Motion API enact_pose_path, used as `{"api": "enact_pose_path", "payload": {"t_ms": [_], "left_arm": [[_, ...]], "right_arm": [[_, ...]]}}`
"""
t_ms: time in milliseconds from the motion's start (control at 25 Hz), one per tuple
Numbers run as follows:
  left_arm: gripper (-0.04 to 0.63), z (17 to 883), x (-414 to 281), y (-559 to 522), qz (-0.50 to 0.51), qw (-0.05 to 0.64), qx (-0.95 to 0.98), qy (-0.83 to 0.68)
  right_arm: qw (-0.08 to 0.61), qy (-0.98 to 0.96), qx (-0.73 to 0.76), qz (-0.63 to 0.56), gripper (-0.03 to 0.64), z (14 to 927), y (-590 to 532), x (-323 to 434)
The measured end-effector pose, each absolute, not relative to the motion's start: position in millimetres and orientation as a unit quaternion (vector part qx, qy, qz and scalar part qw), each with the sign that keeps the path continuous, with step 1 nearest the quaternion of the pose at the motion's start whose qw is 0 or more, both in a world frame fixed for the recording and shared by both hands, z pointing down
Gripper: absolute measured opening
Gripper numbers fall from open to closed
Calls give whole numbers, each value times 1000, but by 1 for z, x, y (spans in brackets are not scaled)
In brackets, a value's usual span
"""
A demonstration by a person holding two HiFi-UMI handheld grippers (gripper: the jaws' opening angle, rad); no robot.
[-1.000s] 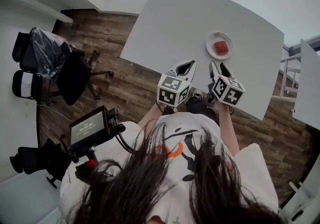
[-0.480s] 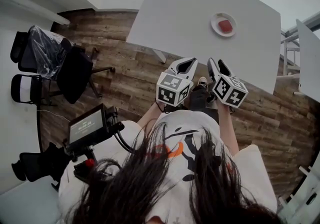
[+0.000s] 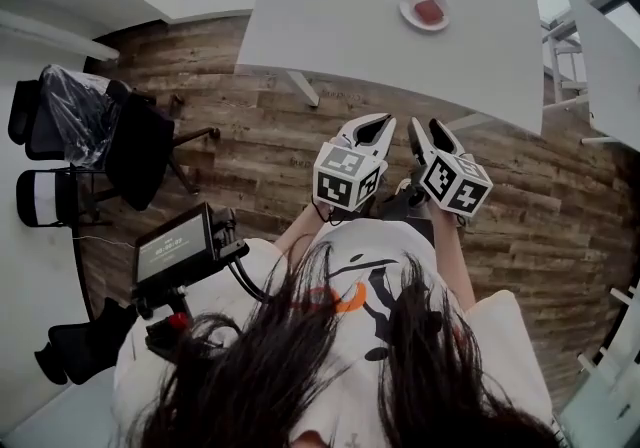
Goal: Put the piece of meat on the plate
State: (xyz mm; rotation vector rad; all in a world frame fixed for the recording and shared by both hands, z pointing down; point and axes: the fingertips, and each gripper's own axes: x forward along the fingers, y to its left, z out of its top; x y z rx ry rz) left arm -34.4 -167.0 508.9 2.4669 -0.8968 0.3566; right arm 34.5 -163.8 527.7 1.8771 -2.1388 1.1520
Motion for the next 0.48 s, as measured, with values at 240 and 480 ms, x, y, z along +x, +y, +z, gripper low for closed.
{"api": "enact_pose_path", "payload": {"t_ms": [240,480], "left_arm": [[5,505,-27,-145,135,237,906,-325],[5,503,-12,-114,132,235,897,-350]], "right_arm": [[23,-699,611,371,201,525,-140,43],[22,-724,591,355,201,515,-96,56]]}}
